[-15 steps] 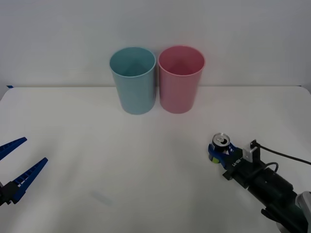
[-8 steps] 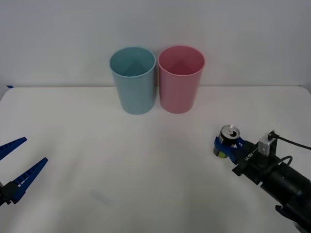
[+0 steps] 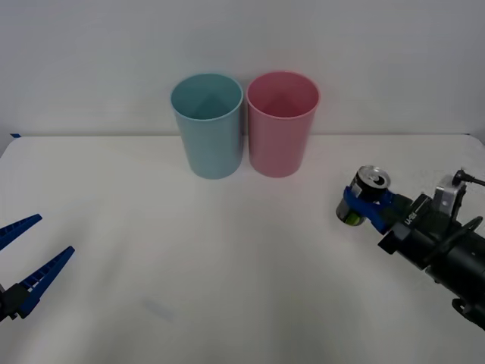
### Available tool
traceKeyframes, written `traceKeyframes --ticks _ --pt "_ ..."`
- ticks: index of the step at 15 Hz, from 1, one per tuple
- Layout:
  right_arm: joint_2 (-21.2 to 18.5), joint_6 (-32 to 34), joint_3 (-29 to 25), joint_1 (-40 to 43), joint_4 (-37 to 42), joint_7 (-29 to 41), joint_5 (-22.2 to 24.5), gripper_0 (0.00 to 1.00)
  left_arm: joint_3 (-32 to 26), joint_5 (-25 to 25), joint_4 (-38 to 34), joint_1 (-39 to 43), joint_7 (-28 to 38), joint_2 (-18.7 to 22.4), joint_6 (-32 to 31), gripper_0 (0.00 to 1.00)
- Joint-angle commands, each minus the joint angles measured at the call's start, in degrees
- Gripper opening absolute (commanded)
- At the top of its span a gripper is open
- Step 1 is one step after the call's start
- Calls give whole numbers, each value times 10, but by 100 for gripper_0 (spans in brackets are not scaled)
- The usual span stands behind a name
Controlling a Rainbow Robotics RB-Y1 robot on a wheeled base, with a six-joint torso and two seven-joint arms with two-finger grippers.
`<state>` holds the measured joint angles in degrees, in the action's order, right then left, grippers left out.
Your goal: Grasp the object on the table and drop it into the matching bin: aluminum can to the light blue bin, PET bottle to the pink bin.
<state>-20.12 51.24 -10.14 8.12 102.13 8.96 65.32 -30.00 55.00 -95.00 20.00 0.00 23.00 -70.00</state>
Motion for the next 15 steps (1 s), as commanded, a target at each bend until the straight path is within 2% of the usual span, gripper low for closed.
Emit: traceKeyframes --ticks 1,4,9,13,15 --pt "-11 -9 -1 -7 44 56 -5 0 0 0 0 0 0 0 0 100" --pt "-23 -17 -1 -27 74 113 -5 0 0 0 0 0 0 0 0 100" --pt "-49 -35 18 -98 84 162 -5 0 0 0 0 0 0 0 0 100" --pt "-91 -118 90 -164 81 157 -4 0 0 0 0 0 0 0 0 100" --pt "-96 -130 114 -210 58 155 16 0 0 0 0 0 0 0 0 100"
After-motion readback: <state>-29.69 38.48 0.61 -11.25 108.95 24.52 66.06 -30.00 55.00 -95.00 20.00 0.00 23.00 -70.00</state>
